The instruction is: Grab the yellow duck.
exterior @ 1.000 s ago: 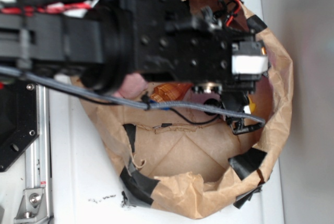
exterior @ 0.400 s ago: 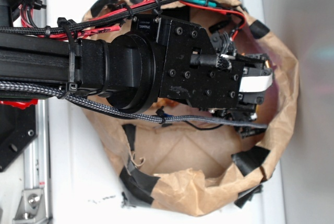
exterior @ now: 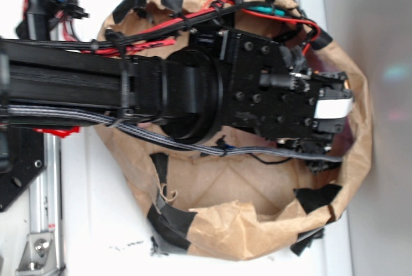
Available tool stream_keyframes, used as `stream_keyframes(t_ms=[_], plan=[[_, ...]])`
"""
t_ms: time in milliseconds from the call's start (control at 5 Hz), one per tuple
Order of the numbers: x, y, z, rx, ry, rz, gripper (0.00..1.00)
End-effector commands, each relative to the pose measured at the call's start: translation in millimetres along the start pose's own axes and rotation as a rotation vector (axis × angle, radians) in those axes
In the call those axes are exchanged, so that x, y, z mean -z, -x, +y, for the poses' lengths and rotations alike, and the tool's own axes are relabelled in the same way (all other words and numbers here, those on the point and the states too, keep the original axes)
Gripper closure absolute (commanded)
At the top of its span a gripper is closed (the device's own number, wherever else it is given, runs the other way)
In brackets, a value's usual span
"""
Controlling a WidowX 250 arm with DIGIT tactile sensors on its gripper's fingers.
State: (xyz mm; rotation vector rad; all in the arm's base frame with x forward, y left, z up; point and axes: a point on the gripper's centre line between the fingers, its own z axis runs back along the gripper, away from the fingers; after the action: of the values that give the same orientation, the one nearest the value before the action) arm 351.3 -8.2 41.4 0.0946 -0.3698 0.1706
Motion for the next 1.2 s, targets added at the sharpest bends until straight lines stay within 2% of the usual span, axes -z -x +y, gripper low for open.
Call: stream_keyframes(t_ms=[0,200,800,1000], plan=[[-0.1,12.0,-42.3,0.127,0.085,0.039,0.0],[-6.4,21.5,-52.7,0.167,0.093,0.045,0.0],[-4.7,22.6,-52.1,0.174,0.075,0.052,0.0],[-3.5,19.3,-48.8,0.155,0.084,0.043,1.0]])
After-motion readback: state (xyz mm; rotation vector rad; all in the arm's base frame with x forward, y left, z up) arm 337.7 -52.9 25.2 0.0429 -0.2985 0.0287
